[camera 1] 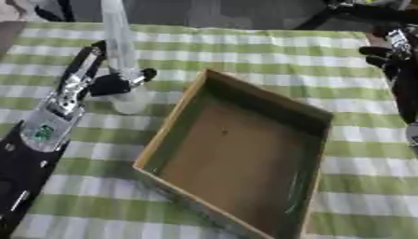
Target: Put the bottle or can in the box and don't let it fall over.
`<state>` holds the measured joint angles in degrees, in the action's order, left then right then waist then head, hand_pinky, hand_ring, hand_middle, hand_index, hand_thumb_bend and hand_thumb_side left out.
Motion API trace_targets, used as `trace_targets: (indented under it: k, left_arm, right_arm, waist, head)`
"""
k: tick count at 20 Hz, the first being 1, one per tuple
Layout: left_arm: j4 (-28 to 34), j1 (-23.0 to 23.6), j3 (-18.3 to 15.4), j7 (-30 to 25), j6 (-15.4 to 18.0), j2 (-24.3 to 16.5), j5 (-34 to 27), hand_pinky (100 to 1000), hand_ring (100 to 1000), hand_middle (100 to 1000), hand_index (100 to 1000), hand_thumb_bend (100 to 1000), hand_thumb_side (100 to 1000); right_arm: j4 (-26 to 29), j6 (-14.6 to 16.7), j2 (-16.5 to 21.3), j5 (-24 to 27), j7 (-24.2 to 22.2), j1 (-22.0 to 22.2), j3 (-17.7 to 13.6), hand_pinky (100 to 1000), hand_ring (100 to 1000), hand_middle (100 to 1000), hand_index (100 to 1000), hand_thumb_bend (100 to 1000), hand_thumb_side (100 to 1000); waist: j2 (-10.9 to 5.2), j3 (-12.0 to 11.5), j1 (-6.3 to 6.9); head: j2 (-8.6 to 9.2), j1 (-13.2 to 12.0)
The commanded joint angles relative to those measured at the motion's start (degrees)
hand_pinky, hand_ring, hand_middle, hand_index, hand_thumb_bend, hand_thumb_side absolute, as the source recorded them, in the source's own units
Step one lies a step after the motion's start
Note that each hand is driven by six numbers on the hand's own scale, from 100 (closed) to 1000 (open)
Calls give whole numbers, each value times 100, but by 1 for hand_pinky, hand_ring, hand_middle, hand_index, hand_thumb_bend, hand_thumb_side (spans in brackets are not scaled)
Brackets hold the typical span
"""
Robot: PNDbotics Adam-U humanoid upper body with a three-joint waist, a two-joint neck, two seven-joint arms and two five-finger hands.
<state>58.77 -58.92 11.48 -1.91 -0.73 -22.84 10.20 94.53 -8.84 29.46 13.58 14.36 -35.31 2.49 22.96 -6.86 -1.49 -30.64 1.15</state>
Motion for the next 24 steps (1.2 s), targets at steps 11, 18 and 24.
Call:
trace_targets:
  k: [11,18,24]
  left_arm:
    - [299,-144,-73,-392,-91,-432,-152,1000,753,785,835,696,513]
    - [227,-198,-103,-188,-147,-352,-312,1000,732,721,807,691,495]
    - [205,-182,-49,-325,-140,-317,-414,1000,705,648,781,680,463]
  right_arm:
    - [42,27,134,28,-27,-25,-82,897,803,898,867,100,788]
    - [39,29,122,58,-43,-46,-76,897,803,898,867,100,790]
    - [28,30,118,71,-41,-48,-82,897,803,898,867,100,790]
  waist:
    - [-145,-45,63]
    - [-116,-24,48]
    - [-107,-16,44]
  head:
    - [-143,122]
    - [-94,96]
    - [-72,90]
